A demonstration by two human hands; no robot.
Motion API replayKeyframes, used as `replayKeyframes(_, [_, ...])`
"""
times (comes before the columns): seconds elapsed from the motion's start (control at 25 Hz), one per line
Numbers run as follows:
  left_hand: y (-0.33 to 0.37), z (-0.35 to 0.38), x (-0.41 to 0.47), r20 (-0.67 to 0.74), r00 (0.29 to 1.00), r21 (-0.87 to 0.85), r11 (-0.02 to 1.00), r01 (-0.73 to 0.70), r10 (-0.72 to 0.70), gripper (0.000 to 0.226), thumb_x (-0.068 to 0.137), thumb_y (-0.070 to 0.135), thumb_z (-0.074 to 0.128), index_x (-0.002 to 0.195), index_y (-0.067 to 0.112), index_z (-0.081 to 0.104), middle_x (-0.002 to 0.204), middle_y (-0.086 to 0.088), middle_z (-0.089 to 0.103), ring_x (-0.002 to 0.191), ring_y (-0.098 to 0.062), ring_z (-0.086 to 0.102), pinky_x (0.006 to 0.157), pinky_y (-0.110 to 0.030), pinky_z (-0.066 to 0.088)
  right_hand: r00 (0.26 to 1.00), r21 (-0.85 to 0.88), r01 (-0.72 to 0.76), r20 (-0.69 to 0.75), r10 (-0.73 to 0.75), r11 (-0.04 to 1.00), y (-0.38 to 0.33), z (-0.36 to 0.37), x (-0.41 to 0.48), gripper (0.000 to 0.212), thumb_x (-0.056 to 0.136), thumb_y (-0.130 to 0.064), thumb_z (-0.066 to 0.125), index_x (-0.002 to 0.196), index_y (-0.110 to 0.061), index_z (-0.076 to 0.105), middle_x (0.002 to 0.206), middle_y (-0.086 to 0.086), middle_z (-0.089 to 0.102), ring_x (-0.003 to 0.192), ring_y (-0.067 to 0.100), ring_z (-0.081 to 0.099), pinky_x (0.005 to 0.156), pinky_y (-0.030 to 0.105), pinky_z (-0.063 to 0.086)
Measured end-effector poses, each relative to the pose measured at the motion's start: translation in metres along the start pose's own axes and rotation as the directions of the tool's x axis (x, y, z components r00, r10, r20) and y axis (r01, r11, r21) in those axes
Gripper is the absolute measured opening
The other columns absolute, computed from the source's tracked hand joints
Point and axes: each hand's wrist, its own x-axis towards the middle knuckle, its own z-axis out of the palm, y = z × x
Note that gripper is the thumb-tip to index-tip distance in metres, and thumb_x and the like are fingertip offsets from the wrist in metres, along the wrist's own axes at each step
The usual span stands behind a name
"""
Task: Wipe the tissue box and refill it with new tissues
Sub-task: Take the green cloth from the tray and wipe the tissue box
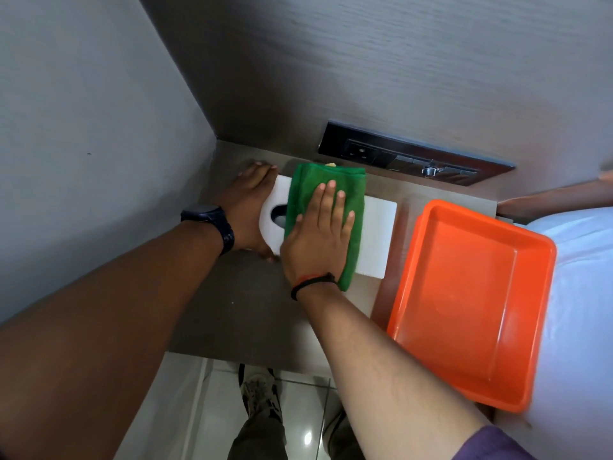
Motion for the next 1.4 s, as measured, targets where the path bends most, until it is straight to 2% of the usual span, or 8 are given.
replayKeyframes(0.12, [-0.003,-0.003,0.001,0.039,0.999,0.012,0.999,-0.038,0.037,0.145,0.04,0.049,0.089,0.145,-0.001,0.003,0.154,-0.021,0.007,0.142,-0.031,0.003,0.115,-0.036,0.002,0.993,0.071,0.095,0.058,-0.099,0.993,-0.017,-0.002,-0.003,0.064,0.095,-0.025,0.033,0.151,-0.007,0.008,0.162,0.01,0.006,0.148,0.025,0.001,0.117,0.042,-0.008])
replayKeyframes(0.24, [-0.006,-0.015,-0.006,0.058,0.998,-0.025,0.999,-0.034,0.035,0.139,0.049,0.053,0.084,0.146,0.003,-0.001,0.155,-0.015,-0.001,0.142,-0.029,0.0,0.115,-0.039,0.004,0.987,0.218,0.152,-0.084,-0.137,0.964,0.013,-0.022,-0.002,0.054,0.092,-0.022,0.043,0.143,-0.005,0.036,0.154,0.016,0.032,0.144,0.03,0.025,0.118,0.043,0.019])
replayKeyframes(0.32, [0.008,-0.02,-0.011,-0.137,0.985,-0.017,0.994,-0.11,0.106,0.104,0.072,0.04,0.072,0.146,0.003,0.01,0.155,-0.019,0.008,0.141,-0.033,0.012,0.115,-0.044,0.013,0.974,0.237,0.08,-0.227,-0.025,0.968,0.054,-0.033,0.01,0.045,0.092,-0.016,0.045,0.135,-0.001,0.047,0.148,0.02,0.04,0.14,0.035,0.033,0.115,0.044,0.028])
replayKeyframes(0.4, [0.036,-0.022,-0.01,-0.276,0.947,0.027,0.986,-0.162,0.163,0.08,0.073,0.023,0.056,0.144,0.002,0.024,0.152,-0.021,0.02,0.14,-0.034,0.018,0.112,-0.048,0.019,0.986,0.187,-0.008,-0.16,0.038,0.982,0.086,-0.037,0.022,0.045,0.095,-0.014,0.041,0.138,0.0,0.043,0.153,0.019,0.032,0.142,0.037,0.028,0.114,0.046,0.027])
replayKeyframes(0.64, [0.108,-0.008,0.005,-0.481,0.875,0.059,0.998,-0.036,0.06,0.075,0.072,0.024,0.04,0.143,0.004,0.028,0.152,-0.018,0.022,0.141,-0.031,0.014,0.115,-0.044,0.011,0.996,0.132,-0.011,-0.091,0.023,0.991,0.098,-0.02,0.027,0.05,0.098,-0.018,0.035,0.145,-0.005,0.031,0.158,0.014,0.02,0.146,0.033,0.018,0.118,0.044,0.018])
replayKeyframes(0.84, [0.121,0.035,0.016,-0.287,0.957,0.005,0.999,0.043,-0.04,0.07,0.09,0.038,0.037,0.148,0.008,0.008,0.156,-0.012,0.011,0.143,-0.024,0.007,0.115,-0.039,0.005,0.997,0.089,-0.002,-0.072,0.008,0.996,0.101,-0.021,0.027,0.054,0.098,-0.024,0.035,0.148,-0.008,0.026,0.159,0.012,0.017,0.148,0.029,0.011,0.12,0.044,0.011])
replayKeyframes(1.08, [0.096,0.048,0.021,-0.346,0.938,0.083,0.996,0.015,0.015,0.073,0.083,0.034,0.038,0.147,0.01,0.014,0.155,-0.01,0.02,0.142,-0.022,0.013,0.114,-0.038,0.007,0.995,0.056,0.076,-0.064,-0.072,0.996,0.105,-0.019,0.028,0.05,0.099,-0.034,0.035,0.147,-0.023,0.031,0.16,0.012,0.017,0.148,0.031,0.011,0.119,0.047,0.012])
replayKeyframes(1.4, [0.032,0.028,0.002,-0.341,0.935,0.077,0.988,0.132,-0.098,0.074,0.078,0.026,0.039,0.146,0.004,0.017,0.153,-0.015,0.021,0.14,-0.029,0.019,0.113,-0.042,0.011,0.996,0.063,0.055,-0.07,-0.05,0.996,0.104,-0.018,0.027,0.049,0.099,-0.034,0.033,0.148,-0.025,0.03,0.16,0.009,0.017,0.148,0.029,0.01,0.12,0.047,0.012])
